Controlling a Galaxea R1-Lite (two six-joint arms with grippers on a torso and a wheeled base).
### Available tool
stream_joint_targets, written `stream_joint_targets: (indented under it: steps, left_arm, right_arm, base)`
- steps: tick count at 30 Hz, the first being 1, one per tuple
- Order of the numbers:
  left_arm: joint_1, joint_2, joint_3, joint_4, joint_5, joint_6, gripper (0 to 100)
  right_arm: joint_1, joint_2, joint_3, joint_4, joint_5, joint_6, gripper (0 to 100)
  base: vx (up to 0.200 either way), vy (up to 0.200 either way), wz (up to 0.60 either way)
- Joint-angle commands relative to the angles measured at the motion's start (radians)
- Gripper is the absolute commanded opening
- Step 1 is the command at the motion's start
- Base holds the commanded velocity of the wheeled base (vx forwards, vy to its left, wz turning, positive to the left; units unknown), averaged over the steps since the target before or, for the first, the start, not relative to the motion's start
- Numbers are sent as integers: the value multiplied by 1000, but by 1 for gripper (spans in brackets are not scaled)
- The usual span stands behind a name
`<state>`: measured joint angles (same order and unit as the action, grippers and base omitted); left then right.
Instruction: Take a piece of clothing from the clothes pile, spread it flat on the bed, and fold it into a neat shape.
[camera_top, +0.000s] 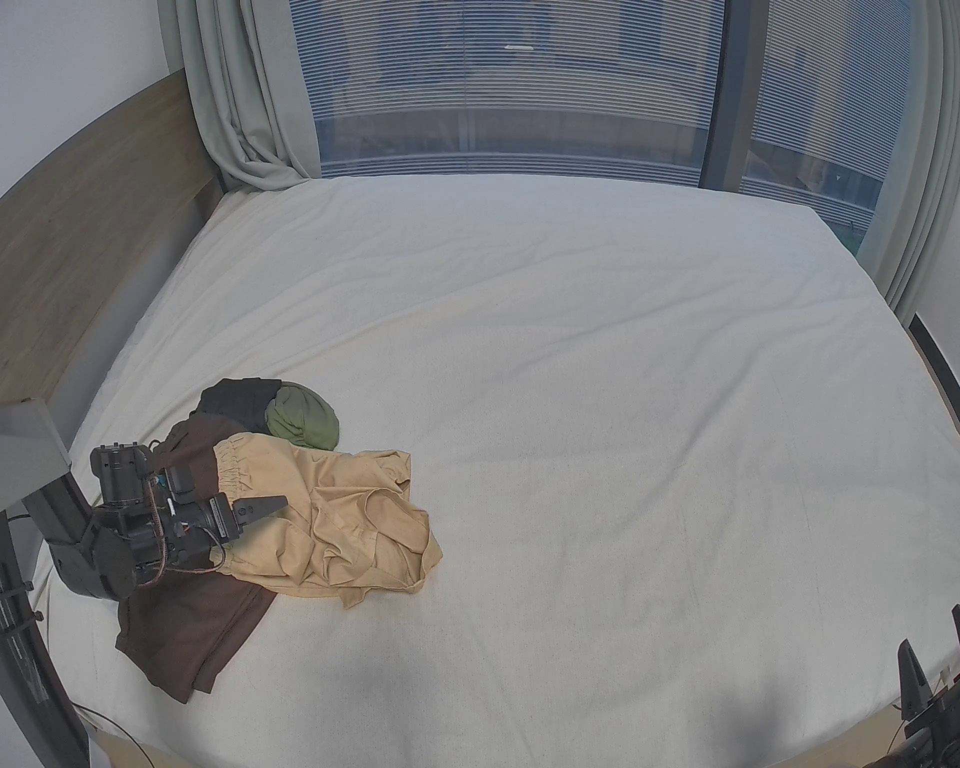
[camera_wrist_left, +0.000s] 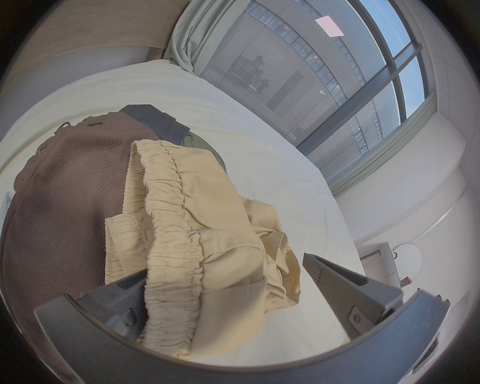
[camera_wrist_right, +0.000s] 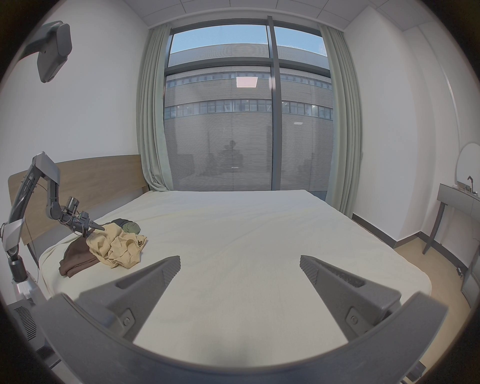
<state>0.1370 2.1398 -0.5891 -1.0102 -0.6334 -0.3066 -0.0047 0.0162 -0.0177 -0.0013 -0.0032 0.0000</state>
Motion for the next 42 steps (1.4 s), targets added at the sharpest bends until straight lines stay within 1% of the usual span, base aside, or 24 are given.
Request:
stream_joint_targets:
  steps: [1,2,15,19,20,21,22,26,30,42]
  left_arm:
    - [0,31,3,-13,1,0,100]
    - [0,31,3,-13,1,0,0]
    - [-10,-4,25,-25,-12,-19,0]
    - [-39,-81,63,-73,-14,-123,0]
    - [-42,-86,66,-80,-14,-134,0]
    - [-59,-103,78,-130,-14,-195,0]
    - [-70,-110,91,-168,-12,-232,0]
    - [-99,-120,144,-317,-5,-313,0]
    - [-125,-120,183,-389,0,-318,0]
    - [-134,-120,184,-424,0,-322,0]
  right_arm:
    - [0,-10,18,0,0,0,100]
    - [0,-10,18,0,0,0,100]
    - [0,-10,18,0,0,0,100]
    - [-1,-10,18,0,0,0,100]
    - [-1,-10,18,0,0,0,100]
    - [-1,-10,18,0,0,0,100]
    - [-1,-9,18,0,0,0,100]
    - [-1,-9,18,0,0,0,100]
    - [-1,-9,18,0,0,0,100]
    - [-1,-9,18,0,0,0,100]
  base:
    - [0,0,0]
    - [0,0,0]
    - [0,0,0]
    - [0,0,0]
    - [0,0,0]
    - [0,0,0]
    - [0,0,0]
    - [0,0,0]
    - [0,0,0]
    - [0,0,0]
